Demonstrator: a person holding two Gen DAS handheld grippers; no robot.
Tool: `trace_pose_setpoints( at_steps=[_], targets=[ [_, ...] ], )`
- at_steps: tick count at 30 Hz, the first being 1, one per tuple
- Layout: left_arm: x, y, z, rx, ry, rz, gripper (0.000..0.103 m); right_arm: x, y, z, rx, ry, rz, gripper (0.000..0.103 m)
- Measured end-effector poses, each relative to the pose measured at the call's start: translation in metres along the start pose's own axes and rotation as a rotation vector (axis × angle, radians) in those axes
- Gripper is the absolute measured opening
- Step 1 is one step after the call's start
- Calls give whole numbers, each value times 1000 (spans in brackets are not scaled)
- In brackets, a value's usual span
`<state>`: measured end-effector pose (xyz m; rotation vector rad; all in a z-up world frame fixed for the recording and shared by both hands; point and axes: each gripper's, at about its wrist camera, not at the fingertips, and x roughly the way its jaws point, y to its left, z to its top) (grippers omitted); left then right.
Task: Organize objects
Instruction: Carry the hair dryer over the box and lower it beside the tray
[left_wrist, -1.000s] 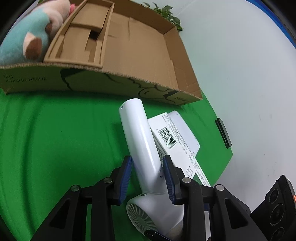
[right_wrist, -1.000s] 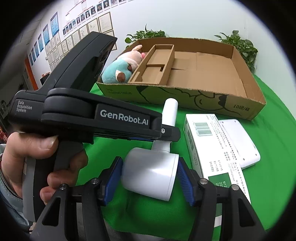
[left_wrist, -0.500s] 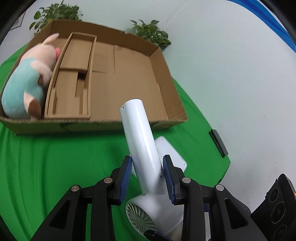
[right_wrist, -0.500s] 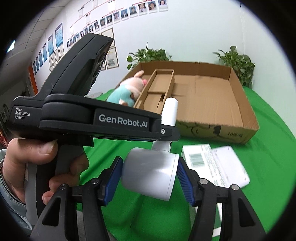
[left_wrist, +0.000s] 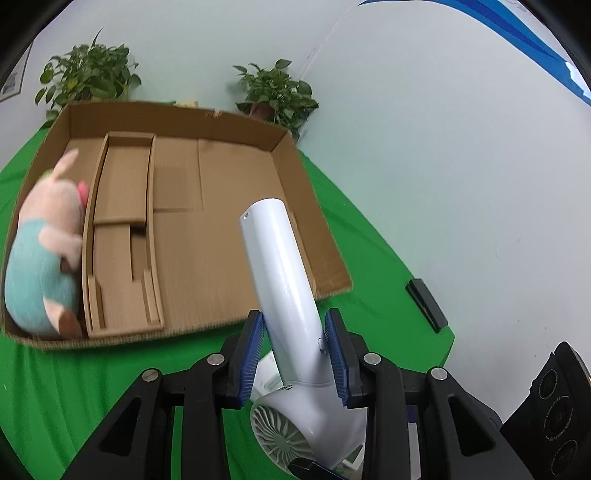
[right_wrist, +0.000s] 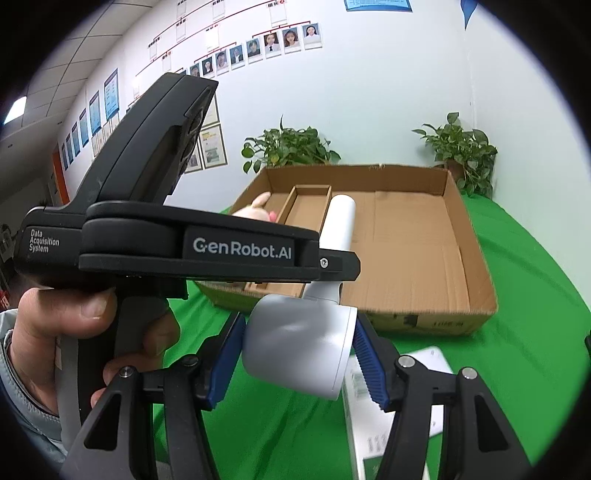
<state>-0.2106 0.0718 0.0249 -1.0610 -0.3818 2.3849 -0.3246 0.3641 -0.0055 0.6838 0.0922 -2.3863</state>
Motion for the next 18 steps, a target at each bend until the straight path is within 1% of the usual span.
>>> trace_pose_setpoints(
  at_steps=[4,10,13,18],
  targets=[
    [-3,-3,27,17,-23,6,31,5,-6,21,-3,-21,3,58],
    [-8,-7,57,38,-43,31,31,16,-15,48,-2,-32,15,58],
    [-7,-5,72,35,-52,31,31,22,-18,58,-5,-34,21,58],
    [5,5,93,28,-38,43,31,41,-27,75,-5,-20,28,58]
  ],
)
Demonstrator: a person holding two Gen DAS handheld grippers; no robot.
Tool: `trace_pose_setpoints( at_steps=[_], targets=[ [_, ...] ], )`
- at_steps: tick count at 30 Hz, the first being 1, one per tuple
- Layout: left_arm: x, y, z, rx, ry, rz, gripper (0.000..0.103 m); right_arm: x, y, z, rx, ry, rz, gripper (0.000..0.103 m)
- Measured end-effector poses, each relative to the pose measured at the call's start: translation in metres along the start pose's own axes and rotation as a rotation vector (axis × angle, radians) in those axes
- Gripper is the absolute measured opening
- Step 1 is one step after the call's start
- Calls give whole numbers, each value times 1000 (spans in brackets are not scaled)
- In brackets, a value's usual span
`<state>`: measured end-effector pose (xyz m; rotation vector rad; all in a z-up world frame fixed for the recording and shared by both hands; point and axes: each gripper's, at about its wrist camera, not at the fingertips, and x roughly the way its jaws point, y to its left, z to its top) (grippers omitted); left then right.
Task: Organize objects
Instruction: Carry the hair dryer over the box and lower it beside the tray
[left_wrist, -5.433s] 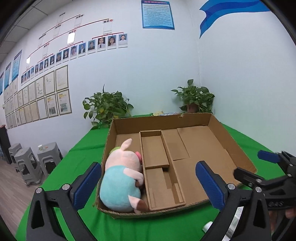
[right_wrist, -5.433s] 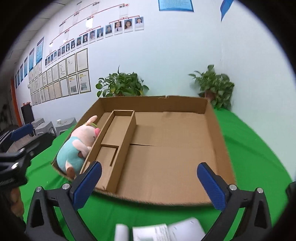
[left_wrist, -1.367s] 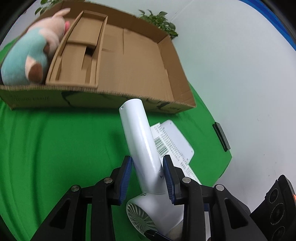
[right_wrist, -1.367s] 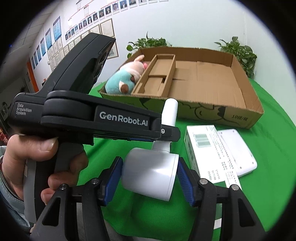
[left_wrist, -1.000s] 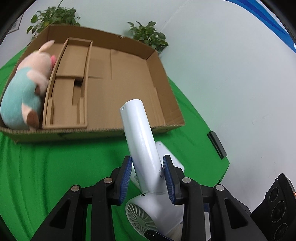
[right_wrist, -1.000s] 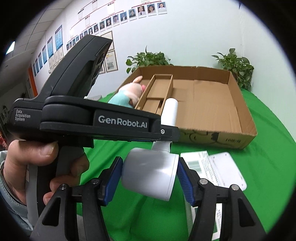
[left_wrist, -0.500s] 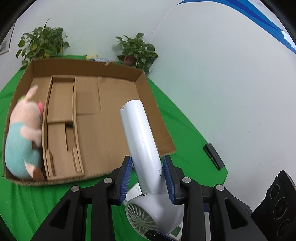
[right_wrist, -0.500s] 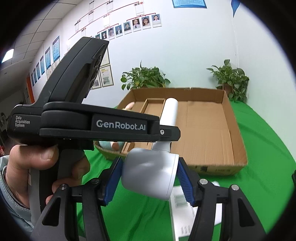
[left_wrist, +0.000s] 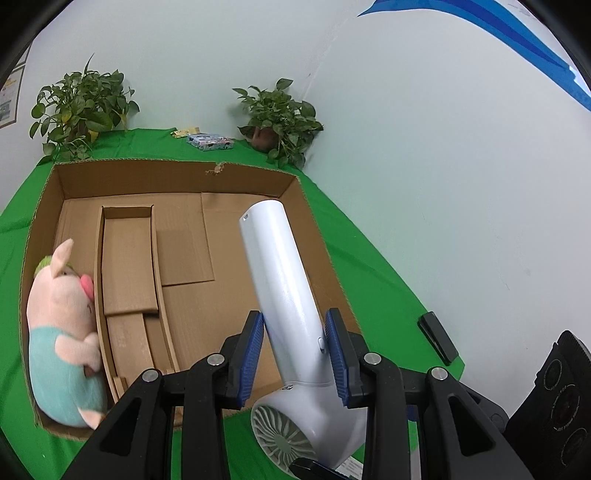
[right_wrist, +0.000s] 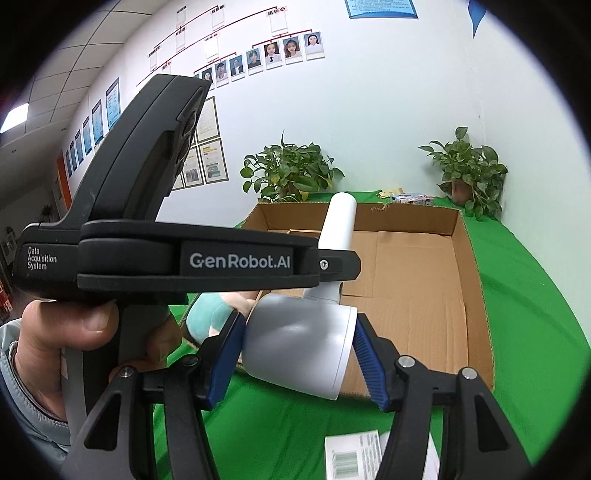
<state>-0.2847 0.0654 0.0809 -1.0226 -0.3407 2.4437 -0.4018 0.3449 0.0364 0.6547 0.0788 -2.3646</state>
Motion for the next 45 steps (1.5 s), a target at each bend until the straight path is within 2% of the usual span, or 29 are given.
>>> trace_pose_setpoints(
  at_steps=[7,17,26,29,33,35,37,39,45],
  targets=[
    [45,27,8,-26,71,32,31,30,-16,3,25,67,31,59],
    [113,67,-13,-88,195,96,31,85,-46,-23,134,205,91,59],
    [149,89,-26,-115,263,160,30,117,-58,-40,176,268,130,59],
    [150,86,-30,-68,252,182,30,121,-55,-48,177,281,123,58],
    [149,86,-32,-55,258,184,30,122,-58,-50,189,288,127,58],
    [145,87,-33,-88,272,134,29,123,-59,-51,195,296,122,58],
    [135,86,-32,-89,252,123,29,128,-63,-55,209,318,91,56],
    [125,84,-30,-78,233,118,30,131,-68,-59,238,326,97,56],
    [94,85,-30,-82,173,124,30,136,-56,-54,208,341,66,56]
  ],
)
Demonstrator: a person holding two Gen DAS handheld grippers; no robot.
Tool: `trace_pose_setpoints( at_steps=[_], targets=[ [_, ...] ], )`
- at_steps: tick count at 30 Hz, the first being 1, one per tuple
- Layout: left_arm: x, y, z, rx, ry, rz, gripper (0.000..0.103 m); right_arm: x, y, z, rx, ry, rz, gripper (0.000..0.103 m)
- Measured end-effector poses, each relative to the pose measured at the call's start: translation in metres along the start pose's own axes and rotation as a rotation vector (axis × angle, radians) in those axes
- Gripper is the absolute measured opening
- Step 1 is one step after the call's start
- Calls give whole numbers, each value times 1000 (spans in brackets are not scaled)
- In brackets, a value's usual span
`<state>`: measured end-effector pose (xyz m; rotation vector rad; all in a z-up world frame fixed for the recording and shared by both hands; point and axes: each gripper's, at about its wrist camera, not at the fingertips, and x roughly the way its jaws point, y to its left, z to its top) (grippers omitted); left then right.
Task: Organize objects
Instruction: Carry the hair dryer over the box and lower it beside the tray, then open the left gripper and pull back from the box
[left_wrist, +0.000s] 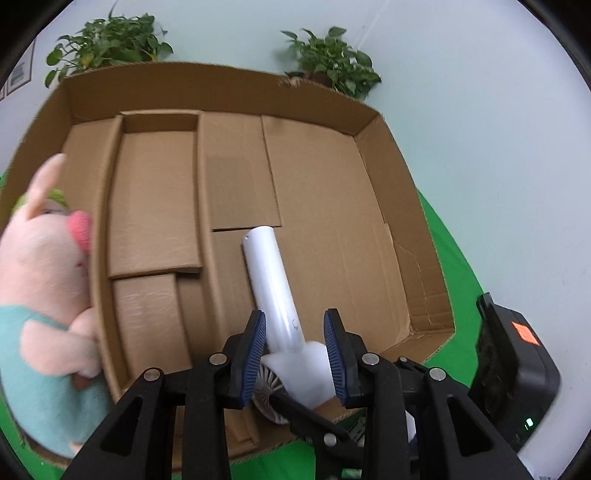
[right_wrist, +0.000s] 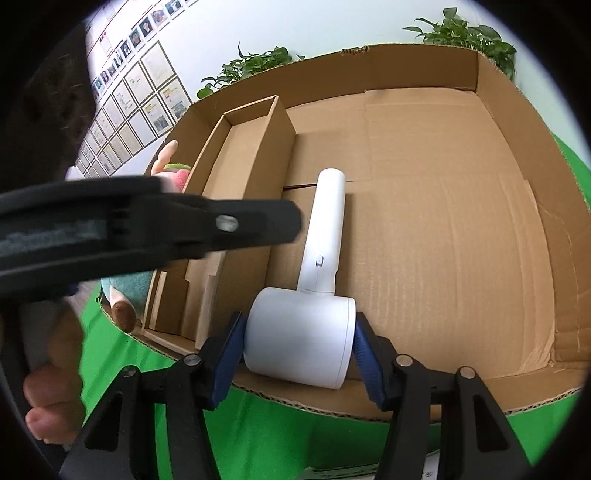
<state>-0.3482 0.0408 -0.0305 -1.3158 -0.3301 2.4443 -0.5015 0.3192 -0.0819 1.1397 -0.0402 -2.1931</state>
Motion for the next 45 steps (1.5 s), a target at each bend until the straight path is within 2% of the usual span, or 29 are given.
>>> trace_pose_setpoints(
  at_steps=[3,6,13,15,17,19,28,30,31,32,33,34,35,36,37,40,45],
  targets=[
    [-12,9,-7,-4,-24,28,30,4,9,1,-15,12,-15,57],
    [-21,25,-15,-27,-30,41,30,8,15,0,-22,28,6,57],
    [-30,54,-38,-81,-41,27,30,-10,14,-3,6,14,54,57],
    [-30,58,-44,-86,-42,22,30,-9,17,-1,-2,24,43,54],
    [-29,60,-49,-90,-41,24,30,-8,20,-7,-11,49,35,37],
    [-29,60,-53,-82,-46,35,30,-9,24,-9,-31,38,-1,33],
    [-27,53,-63,-57,-53,85,30,-11,19,-10,-19,35,4,32],
    [-34,49,-66,-40,-87,113,30,-18,20,-12,-40,-4,-65,48],
    [-40,45,-68,-24,-114,142,33,-28,21,-15,-63,-40,-117,72],
    [-49,39,-71,0,-154,178,35,-38,23,-18,-86,-92,-164,87],
    [-60,30,-76,29,-207,225,45,-53,25,-22,-106,-151,-198,88],
    [-69,22,-81,50,-259,262,61,-66,28,-27,-130,-202,-223,89],
    [-78,15,-86,64,-308,287,70,-75,30,-30,-147,-234,-232,95],
    [-87,8,-92,75,-360,313,86,-84,32,-34,-166,-270,-242,100],
    [-97,0,-99,81,-409,339,95,-92,34,-39,-180,-299,-245,103],
    [-111,-17,-113,92,-465,354,98,-109,40,-50,-214,-334,-229,103],
    [-121,-35,-130,118,-485,370,98,-130,48,-67,-237,-391,-231,103]
  ],
)
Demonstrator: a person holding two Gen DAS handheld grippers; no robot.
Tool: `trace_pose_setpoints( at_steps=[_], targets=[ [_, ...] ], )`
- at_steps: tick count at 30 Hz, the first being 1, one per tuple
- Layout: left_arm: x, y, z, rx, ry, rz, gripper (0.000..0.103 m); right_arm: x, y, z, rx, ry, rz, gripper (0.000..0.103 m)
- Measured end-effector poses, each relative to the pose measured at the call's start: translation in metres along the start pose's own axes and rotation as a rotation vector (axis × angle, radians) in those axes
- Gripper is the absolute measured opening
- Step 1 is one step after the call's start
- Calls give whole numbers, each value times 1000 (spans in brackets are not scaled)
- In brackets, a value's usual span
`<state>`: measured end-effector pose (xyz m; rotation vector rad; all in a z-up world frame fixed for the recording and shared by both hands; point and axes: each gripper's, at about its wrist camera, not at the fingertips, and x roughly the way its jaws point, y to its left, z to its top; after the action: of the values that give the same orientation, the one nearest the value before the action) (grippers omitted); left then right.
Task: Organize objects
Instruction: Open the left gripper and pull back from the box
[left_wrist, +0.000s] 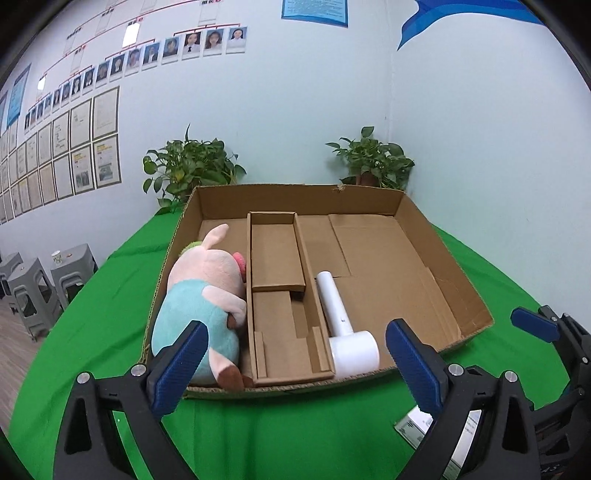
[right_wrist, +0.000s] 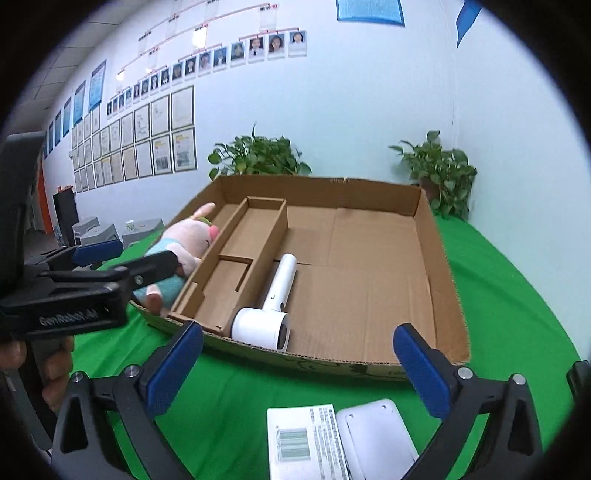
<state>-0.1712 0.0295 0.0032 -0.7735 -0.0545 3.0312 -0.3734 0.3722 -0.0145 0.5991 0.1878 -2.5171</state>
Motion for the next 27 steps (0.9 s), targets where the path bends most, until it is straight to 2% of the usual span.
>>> trace_pose_setpoints(
  at_steps=[6,17,24,27],
  targets=[
    [-20,-8,-2,-18,-27,15,98,-9,7,-4,-19,-33,-25,103],
    [-32,-13,-13,-33,-25,39,98,-18,7,-21,-3,-21,13,103],
    [-28,-12,-21,-48,-8,4,98,-20,1,-28,25,3,21,103],
    [-23,-9,-27,-83,27,-41,98,-21,-4,-37,30,31,27,103]
  ],
)
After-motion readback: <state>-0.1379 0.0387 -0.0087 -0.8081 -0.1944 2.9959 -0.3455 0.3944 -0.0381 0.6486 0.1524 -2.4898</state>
